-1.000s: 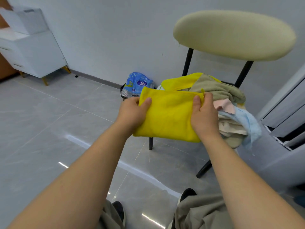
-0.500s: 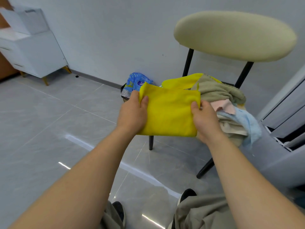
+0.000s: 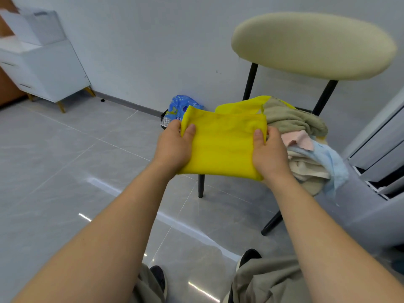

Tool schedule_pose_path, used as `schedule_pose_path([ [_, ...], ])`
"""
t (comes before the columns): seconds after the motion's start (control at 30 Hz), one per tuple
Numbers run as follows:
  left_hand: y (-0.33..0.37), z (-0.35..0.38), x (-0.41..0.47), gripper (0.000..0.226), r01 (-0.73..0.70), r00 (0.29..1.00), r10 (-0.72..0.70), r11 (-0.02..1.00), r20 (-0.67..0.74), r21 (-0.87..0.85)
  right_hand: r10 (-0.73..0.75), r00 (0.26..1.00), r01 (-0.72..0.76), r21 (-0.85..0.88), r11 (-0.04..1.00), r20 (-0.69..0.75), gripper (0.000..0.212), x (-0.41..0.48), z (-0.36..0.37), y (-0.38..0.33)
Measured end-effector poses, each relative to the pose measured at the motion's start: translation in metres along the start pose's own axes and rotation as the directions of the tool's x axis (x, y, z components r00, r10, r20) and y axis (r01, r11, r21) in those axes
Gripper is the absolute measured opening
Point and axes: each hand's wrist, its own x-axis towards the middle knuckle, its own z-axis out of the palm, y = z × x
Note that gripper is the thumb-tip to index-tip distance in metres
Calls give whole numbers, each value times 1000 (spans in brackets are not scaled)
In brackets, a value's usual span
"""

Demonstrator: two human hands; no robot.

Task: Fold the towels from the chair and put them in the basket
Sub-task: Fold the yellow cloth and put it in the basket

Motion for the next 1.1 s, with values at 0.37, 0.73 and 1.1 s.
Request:
schedule_pose_path([
  [0.37, -6, -17, 4, 33, 470, 845, -340, 840, 413, -271, 362, 813, -546, 379, 747, 456, 36, 4, -18, 5],
  [0.73, -8, -19, 7, 36, 553, 819, -396, 739, 415, -384, 386, 712, -633, 297, 716, 587, 30, 5, -25, 6],
  [1.1, 0, -31, 5, 25, 449, 860, -76, 582, 505, -678, 72, 790, -533, 625, 570, 608, 36, 5, -43, -10],
])
